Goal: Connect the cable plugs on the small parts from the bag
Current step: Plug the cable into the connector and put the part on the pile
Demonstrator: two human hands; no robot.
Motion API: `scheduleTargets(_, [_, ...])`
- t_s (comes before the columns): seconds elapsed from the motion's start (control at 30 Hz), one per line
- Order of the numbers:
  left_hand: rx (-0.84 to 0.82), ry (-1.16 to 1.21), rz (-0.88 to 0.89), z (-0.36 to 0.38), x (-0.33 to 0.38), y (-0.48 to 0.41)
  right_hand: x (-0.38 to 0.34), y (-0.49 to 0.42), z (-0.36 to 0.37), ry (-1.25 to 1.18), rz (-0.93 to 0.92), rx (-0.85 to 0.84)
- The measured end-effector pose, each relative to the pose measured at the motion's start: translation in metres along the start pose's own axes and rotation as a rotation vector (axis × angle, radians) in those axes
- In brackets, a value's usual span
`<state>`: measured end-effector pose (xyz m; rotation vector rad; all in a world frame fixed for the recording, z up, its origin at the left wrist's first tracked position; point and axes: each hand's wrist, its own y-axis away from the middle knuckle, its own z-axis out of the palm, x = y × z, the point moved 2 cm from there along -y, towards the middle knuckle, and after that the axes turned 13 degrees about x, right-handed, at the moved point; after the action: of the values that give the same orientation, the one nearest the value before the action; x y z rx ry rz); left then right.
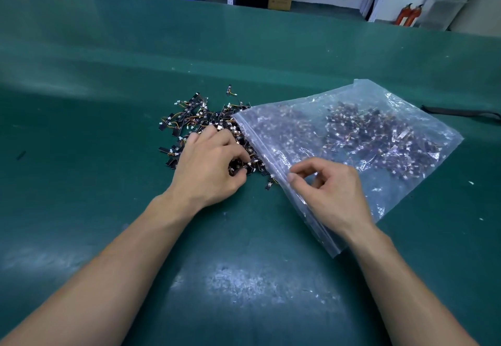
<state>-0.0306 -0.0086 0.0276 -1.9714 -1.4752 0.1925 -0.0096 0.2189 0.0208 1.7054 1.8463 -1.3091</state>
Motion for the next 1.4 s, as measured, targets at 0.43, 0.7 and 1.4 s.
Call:
scheduleTargets(0.43, [0.106, 0.016, -0.016, 0.004, -0.003, -0.002, -0.004, 0.003, 0.001, -0.038, -0.03, -0.012])
scheduleTargets(0.7, [0.195, 0.083, -0.01, -0.004, -0.007, -0.002, -0.005, 0.003, 0.001, -0.042, -0.044, -0.008])
scheduleTargets(1.4, [0.354, 0.287, 0.276, -0.01, 0.02, 0.005, -0.017, 0.008, 0.002, -0.223, -0.031, -0.051])
